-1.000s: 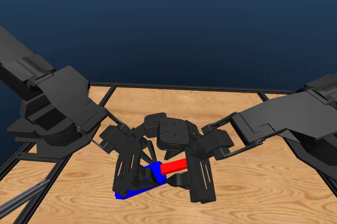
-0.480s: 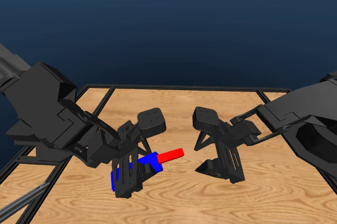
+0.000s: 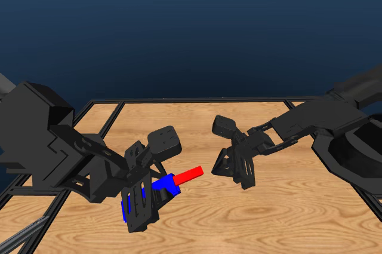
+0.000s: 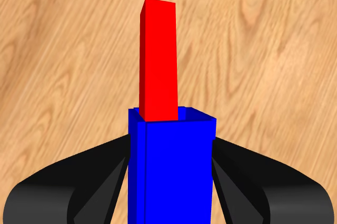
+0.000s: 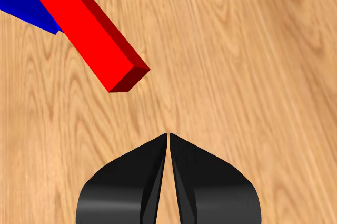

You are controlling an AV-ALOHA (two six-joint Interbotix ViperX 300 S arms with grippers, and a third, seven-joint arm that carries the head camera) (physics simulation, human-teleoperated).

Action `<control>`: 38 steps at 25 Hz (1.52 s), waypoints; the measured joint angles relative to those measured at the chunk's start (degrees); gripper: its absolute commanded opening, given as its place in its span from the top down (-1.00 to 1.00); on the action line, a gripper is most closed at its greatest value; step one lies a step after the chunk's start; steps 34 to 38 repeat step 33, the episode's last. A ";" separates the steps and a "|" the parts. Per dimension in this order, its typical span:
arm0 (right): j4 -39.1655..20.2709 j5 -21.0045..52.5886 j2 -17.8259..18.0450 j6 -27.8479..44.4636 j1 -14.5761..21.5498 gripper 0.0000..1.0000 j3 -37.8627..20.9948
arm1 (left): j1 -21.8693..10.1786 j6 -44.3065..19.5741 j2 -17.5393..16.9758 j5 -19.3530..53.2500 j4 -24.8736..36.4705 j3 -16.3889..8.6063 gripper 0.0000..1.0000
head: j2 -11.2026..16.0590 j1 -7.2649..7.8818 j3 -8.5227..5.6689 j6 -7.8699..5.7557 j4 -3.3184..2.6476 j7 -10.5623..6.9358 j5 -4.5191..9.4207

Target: Insert peg into socket

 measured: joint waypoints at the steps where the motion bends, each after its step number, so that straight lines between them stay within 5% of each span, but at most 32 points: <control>1: 0.24 -0.85 0.93 -0.56 0.08 1.00 -1.17 | 0.01 -0.04 0.26 0.04 0.08 -0.04 1.00 | 0.00 -0.13 0.00 0.04 -0.02 0.06 -0.01; 21: 2.62 -4.66 10.84 -8.87 3.60 1.00 -17.88 | -1.26 -1.95 0.57 -0.40 -0.13 0.13 1.00 | 0.58 0.33 -0.01 0.32 0.31 1.59 -0.33; 26: 2.78 -4.12 10.95 -9.05 3.44 1.00 -17.37 | -1.07 -1.92 0.57 -0.54 -0.05 0.25 1.00 | 0.58 0.60 -0.06 0.39 0.37 1.35 -0.41; 32: 3.82 -3.79 6.81 -7.53 2.27 1.00 -8.52 | -0.30 -1.61 0.55 -0.49 0.00 0.36 1.00 | 0.58 0.93 -0.18 0.31 0.44 1.30 -0.55; 33: 4.49 -4.97 5.93 -7.10 2.16 0.60 -6.77 | -0.30 -1.62 0.55 -0.59 0.03 0.37 1.00 | 0.58 0.93 -0.23 0.29 0.43 1.31 -0.59; 38: 4.49 -4.97 5.93 -7.10 2.16 0.60 -6.77 | -0.30 -1.62 0.55 -0.59 0.03 0.37 1.00 | 0.58 0.93 -0.23 0.29 0.43 1.31 -0.59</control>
